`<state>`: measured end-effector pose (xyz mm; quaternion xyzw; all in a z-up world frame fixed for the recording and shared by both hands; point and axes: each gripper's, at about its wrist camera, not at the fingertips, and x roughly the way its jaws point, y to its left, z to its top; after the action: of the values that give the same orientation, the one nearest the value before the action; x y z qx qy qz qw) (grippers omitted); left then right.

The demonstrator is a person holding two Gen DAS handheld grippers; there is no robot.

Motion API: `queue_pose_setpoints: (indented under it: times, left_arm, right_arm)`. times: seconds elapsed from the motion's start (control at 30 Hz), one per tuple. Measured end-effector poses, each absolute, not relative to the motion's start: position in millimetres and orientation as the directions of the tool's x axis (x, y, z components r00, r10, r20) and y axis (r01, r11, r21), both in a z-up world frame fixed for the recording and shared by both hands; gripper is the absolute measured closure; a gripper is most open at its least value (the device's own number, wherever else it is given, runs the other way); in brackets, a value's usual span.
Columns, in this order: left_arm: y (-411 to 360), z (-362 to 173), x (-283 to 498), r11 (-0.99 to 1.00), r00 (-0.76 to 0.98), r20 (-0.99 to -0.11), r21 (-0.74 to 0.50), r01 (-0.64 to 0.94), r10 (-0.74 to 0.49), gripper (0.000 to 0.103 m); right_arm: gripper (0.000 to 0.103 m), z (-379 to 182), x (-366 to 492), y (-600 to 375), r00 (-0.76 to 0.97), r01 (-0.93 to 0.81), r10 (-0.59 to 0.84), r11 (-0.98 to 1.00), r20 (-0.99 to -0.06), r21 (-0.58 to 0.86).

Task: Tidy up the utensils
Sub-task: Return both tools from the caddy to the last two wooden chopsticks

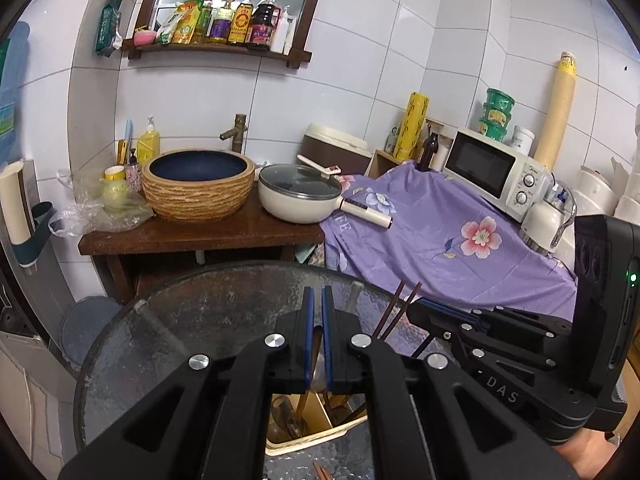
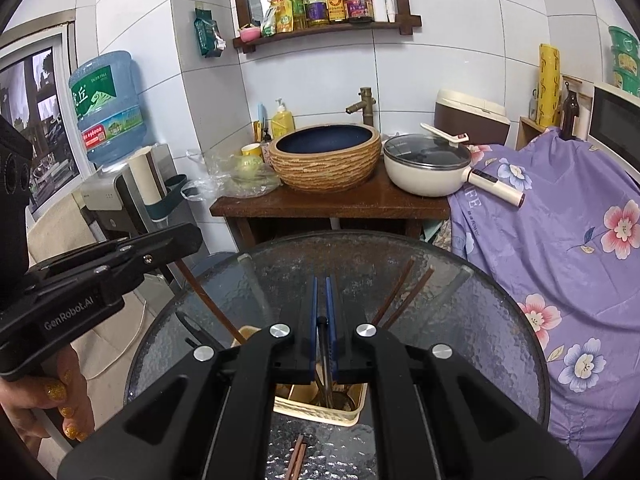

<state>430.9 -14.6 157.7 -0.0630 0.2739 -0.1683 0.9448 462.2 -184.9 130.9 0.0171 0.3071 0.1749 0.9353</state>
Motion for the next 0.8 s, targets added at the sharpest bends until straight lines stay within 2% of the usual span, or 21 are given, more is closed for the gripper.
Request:
queue_pose_setpoints:
  times: [0.4, 0.47, 0.53, 0.57, 0.63, 0.8]
  left_arm:
    - [-11, 122, 435, 0.940, 0.766, -0.545, -0.209, 0.270, -0.341, 0.099]
    - [-9, 121, 435, 0.938, 0.764, -0.544, -0.222, 0.266, -0.345, 0.099]
    - [-8, 120, 435, 0.937, 0.758, -0.552, -0.224, 0.267, -0.348, 0.094]
    - [-8, 120, 435, 0.938, 0.754, -0.558, -0.221, 0.268, -0.347, 0.085]
    - [-6, 121, 433, 0.936, 0.760, -0.547, -0.229, 0.267, -0.350, 0.070]
    - [5, 130, 422, 0.930, 0.788, -0.498, -0.256, 0.265, -0.362, 0.058]
  right_arm:
    - [0.097, 121, 462, -193, 0.758, -0.297, 0.334, 0.941, -0.559, 0.160]
    - [0.087, 120, 461, -195, 0.763, -0.291, 0.330, 0.943, -0.556, 0.160]
    - [0.039, 122, 458, -196, 0.786, -0.268, 0.305, 0.952, -0.538, 0.148]
    - [0.035, 124, 454, -196, 0.803, -0.263, 0.298, 0.954, -0.516, 0.143]
    - [0.035, 127, 451, -198, 0.811, -0.267, 0.303, 0.953, -0.500, 0.144]
    - [0.034, 129, 438, -207, 0.834, -0.256, 0.290, 0.957, -0.469, 0.137]
